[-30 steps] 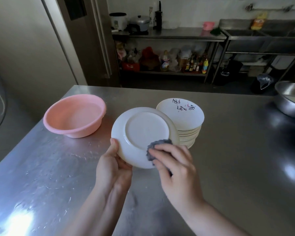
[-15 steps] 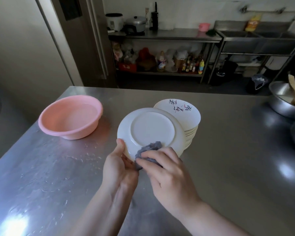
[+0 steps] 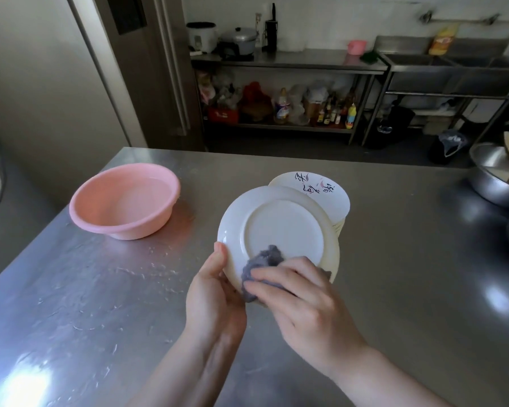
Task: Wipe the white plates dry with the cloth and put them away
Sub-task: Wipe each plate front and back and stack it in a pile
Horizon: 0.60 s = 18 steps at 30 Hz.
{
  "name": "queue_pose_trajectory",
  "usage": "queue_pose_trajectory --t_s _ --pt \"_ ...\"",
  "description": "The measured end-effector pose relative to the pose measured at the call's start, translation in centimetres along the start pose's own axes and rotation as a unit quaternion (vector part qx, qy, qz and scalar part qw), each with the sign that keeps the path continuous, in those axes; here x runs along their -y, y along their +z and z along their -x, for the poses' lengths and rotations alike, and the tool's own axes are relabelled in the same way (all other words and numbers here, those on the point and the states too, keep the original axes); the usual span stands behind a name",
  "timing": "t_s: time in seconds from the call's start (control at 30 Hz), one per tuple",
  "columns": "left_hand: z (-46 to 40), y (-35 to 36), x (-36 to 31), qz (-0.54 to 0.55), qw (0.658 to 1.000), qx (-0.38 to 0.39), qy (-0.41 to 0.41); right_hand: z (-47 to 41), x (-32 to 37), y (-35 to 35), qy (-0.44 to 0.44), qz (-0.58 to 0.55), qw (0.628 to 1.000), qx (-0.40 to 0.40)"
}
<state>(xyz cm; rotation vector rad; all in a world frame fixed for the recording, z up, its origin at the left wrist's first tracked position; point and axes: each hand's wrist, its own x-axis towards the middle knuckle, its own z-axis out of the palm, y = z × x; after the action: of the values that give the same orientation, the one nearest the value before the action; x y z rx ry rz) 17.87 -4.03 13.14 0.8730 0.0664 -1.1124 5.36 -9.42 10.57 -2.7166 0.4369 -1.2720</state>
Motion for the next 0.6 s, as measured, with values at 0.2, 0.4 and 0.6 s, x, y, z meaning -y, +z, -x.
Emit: queue_pose_trajectory --t_s 0.2,0.4,0.6 --pt "-0.2 -0.9 -0.4 -0.061 0.995 -0.004 0.08 2.2 -5.0 -2.7 0.121 0.005 0.986 -0.117" --pt "0.6 -1.0 0.8 -0.187 0.972 0.083 0.117 -3.1 -7.3 -4.0 0.356 -0.131 0.923 -0.072" --pt "0.6 -0.5 1.3 -0.209 0.957 0.096 0.174 -5.9 -3.5 -2.8 0.203 -0.085 0.976 -0.006"
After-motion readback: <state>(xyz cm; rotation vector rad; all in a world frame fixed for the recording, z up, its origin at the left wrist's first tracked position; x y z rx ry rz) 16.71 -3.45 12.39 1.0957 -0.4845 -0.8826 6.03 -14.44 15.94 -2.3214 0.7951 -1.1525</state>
